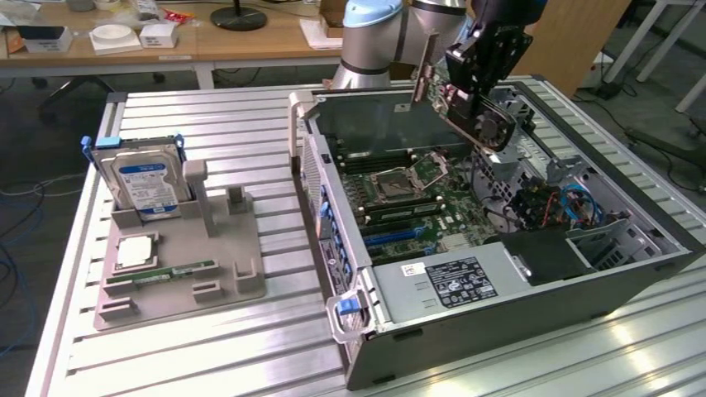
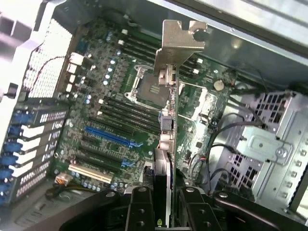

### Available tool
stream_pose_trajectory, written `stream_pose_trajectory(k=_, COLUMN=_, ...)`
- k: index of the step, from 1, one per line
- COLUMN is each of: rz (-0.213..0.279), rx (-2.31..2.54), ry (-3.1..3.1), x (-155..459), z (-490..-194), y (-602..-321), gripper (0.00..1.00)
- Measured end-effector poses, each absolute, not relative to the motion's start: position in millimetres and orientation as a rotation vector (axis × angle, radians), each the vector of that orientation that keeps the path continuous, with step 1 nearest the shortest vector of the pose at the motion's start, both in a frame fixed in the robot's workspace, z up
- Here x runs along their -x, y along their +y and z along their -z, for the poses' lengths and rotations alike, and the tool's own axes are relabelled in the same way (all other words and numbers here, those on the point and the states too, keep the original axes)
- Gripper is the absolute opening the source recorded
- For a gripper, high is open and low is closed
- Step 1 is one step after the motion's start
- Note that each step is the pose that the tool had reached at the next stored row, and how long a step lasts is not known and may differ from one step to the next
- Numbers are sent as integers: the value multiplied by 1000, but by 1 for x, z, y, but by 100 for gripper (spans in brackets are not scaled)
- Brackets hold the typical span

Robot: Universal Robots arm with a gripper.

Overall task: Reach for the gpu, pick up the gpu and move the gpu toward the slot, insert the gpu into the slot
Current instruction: 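Insert the gpu into the slot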

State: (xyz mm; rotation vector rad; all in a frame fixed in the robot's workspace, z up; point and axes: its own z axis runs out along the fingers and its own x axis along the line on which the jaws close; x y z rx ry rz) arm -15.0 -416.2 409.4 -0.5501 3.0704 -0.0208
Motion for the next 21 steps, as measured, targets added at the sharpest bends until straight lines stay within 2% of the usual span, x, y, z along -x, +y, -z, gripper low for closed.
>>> stream_pose_trajectory(k=21, rz=13, rx=1108, ry=2913, x=15, z=-408, y=-416, gripper=26)
